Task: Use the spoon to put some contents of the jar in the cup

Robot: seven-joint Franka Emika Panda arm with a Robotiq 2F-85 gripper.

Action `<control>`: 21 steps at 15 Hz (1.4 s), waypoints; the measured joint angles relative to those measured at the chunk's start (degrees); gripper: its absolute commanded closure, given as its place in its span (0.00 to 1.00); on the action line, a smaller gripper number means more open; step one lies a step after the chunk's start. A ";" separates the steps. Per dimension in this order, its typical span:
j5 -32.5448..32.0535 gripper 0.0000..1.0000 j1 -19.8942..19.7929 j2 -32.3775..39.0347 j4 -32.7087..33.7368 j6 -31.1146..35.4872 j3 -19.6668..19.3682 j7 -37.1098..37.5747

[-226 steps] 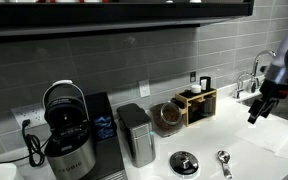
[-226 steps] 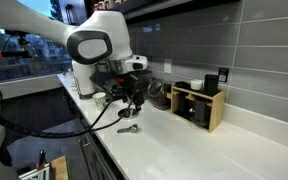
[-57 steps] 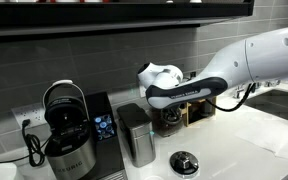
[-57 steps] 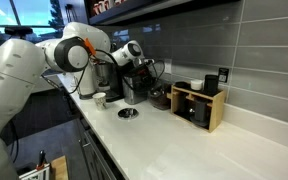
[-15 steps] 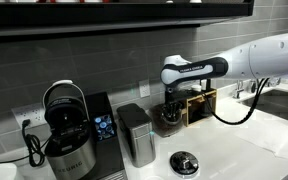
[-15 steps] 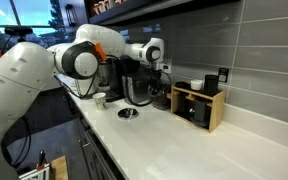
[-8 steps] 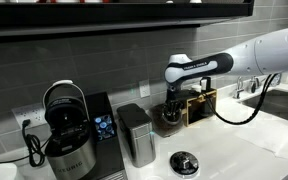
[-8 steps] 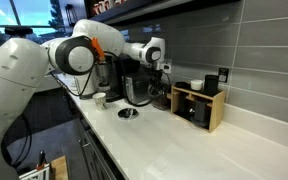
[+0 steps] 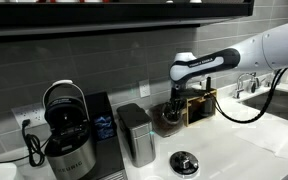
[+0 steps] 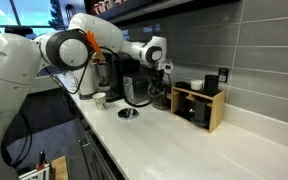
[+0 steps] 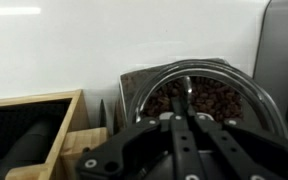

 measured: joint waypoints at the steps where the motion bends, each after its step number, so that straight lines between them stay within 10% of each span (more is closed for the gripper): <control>1: 0.35 0.99 -0.27 -0.27 -0.33 0.00 0.01 -0.22; 21: 21.73 0.99 -8.16 -11.09 -15.37 0.72 2.03 -18.80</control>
